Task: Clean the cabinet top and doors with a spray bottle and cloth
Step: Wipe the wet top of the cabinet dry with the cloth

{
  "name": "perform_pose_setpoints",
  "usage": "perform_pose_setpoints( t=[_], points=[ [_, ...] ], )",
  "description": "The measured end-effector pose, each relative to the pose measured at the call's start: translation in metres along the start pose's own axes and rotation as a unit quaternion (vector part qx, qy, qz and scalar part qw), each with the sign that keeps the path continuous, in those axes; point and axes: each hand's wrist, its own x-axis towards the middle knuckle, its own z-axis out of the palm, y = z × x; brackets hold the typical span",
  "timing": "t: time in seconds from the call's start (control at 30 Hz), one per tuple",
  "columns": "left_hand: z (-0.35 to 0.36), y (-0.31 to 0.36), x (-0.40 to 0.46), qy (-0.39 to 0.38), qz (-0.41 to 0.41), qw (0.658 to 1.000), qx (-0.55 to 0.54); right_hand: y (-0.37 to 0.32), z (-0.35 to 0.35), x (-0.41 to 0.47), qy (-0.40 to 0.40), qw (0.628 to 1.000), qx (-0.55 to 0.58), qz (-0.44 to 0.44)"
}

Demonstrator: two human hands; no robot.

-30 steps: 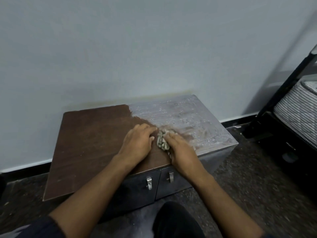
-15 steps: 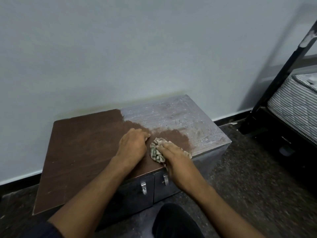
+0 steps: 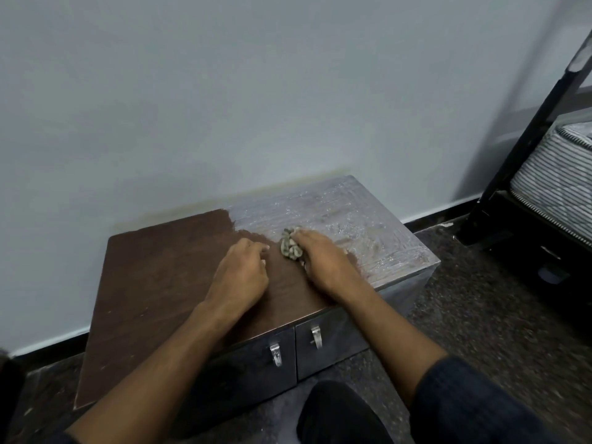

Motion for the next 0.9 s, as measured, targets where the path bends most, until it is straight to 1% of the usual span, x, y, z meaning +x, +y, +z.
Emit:
perform_pose_setpoints(
  t=[0.07,0.17,0.23,0.27,0.37,0.43,0.5,0.57,0.63,0.7,0.73,0.83,0.9],
  points=[
    [0.001,0.0,0.0,0.003,0.004,1.0,0.01,-0.01,0.0,0.0,0.012,1.0,0.009,0.008],
    [0.003,0.005,0.0,0.012,0.013,1.0,-0.003,-0.032,0.005,-0.032,-0.019,0.998,0.044,-0.047],
    [0.007,0.007,0.001,0.013,0.018,1.0,-0.017,-0.034,0.002,-0.061,-0.044,0.995,0.038,-0.076],
    [0.01,0.008,0.002,0.011,0.023,0.999,-0.021,-0.025,-0.002,-0.069,-0.048,0.996,0.024,-0.077],
    [0.019,0.013,0.001,-0.004,0.061,0.998,-0.026,0.019,-0.024,-0.067,-0.028,0.999,-0.004,-0.023],
    [0.025,0.02,0.0,-0.01,0.089,0.996,-0.027,0.044,-0.039,-0.056,0.006,0.999,-0.007,0.03],
    [0.032,0.03,0.002,-0.01,0.103,0.994,-0.029,0.045,-0.044,-0.052,0.032,0.997,-0.019,0.06],
    [0.039,0.04,0.004,-0.005,0.121,0.992,-0.03,0.03,-0.037,-0.062,0.039,0.997,-0.016,0.064],
    [0.044,0.049,0.006,0.0,0.132,0.991,-0.037,0.014,-0.026,-0.08,0.031,0.999,0.0,0.023],
    [0.048,0.056,0.009,0.013,0.134,0.989,-0.055,0.017,-0.021,-0.089,0.002,1.0,0.007,-0.006],
    [0.05,0.059,0.01,0.016,0.133,0.989,-0.057,0.026,-0.025,-0.086,-0.002,1.0,0.005,-0.004],
    [0.054,0.065,0.015,0.005,0.138,0.989,-0.045,0.056,-0.042,-0.068,0.041,0.997,-0.001,0.059],
    [0.056,0.068,0.017,0.001,0.142,0.989,-0.044,0.062,-0.051,-0.061,0.066,0.992,-0.03,0.1]
  ],
)
